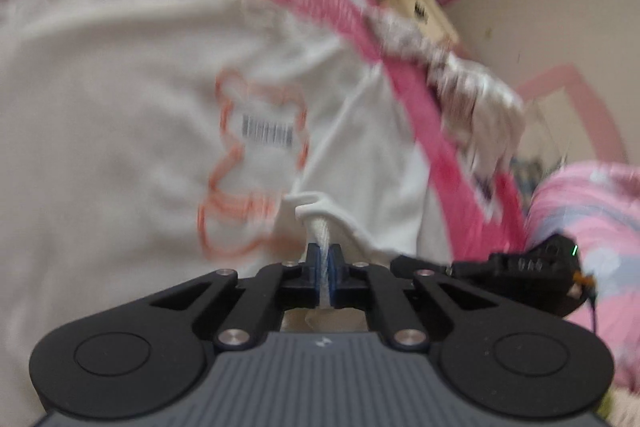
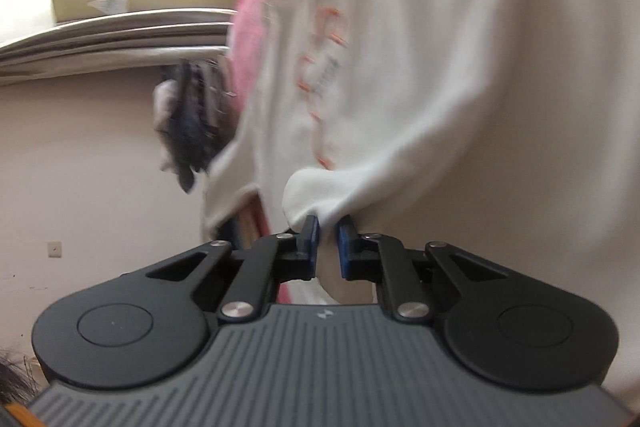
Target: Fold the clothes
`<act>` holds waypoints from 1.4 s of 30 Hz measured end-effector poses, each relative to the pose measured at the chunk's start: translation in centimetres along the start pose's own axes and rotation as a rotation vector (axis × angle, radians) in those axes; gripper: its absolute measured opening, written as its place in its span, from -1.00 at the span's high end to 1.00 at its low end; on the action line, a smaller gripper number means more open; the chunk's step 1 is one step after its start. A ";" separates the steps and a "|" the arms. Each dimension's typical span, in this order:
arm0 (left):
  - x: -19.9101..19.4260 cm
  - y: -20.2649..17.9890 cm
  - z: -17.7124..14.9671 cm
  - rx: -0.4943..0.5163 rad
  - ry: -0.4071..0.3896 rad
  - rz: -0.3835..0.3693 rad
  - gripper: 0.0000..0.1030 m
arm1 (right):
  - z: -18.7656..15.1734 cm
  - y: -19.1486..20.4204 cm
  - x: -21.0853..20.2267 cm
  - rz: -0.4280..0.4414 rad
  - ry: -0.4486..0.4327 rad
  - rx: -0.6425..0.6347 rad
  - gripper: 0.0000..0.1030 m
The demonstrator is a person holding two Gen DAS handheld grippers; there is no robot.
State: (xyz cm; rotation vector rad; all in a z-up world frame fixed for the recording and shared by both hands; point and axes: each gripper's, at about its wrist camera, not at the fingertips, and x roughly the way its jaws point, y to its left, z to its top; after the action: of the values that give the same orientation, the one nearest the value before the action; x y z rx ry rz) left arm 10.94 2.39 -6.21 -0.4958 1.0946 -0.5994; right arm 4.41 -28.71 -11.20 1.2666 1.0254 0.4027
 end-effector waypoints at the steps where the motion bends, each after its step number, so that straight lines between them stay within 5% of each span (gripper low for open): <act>1: -0.4 0.0 1.3 -0.007 -0.030 -0.010 0.91 | 0.7 0.9 0.4 0.019 -0.009 -0.016 0.82; 7: -3.4 -0.2 7.7 0.011 -0.185 -0.013 0.91 | 3.9 6.7 3.8 0.135 -0.039 -0.115 0.82; 12: -4.6 2.1 9.3 0.012 -0.202 0.057 0.91 | 3.9 9.2 8.3 0.173 -0.018 -0.189 0.82; 19: -1.7 8.6 7.0 -0.076 -0.058 0.171 0.88 | 1.2 4.2 16.1 -0.025 0.126 -0.227 0.76; 21: -0.8 10.4 6.3 -0.104 -0.014 0.199 0.74 | 1.0 2.6 16.9 -0.067 0.161 -0.194 0.80; 26: -2.0 9.7 5.1 -0.044 -0.017 0.152 0.39 | 1.2 4.4 13.8 -0.043 0.194 -0.338 0.43; 31: -2.2 8.6 3.4 0.037 0.004 0.133 0.05 | 3.9 9.2 9.6 -0.096 0.124 -0.655 0.38; 36: -1.2 8.3 2.1 0.048 0.017 0.158 0.02 | 6.6 12.6 10.3 -0.244 0.047 -0.896 0.34; 40: 0.2 8.5 2.2 -0.039 -0.021 0.169 0.08 | 8.5 12.9 12.3 -0.304 0.018 -0.915 0.34; 42: 0.8 8.8 2.2 -0.099 -0.042 0.170 0.44 | 9.5 12.6 12.4 -0.305 -0.002 -0.891 0.33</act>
State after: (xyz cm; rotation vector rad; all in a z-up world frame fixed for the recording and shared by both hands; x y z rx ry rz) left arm 14.99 8.54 -11.53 -0.4934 1.1173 -0.3857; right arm 21.98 -21.14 -5.17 0.3085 0.8606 0.5358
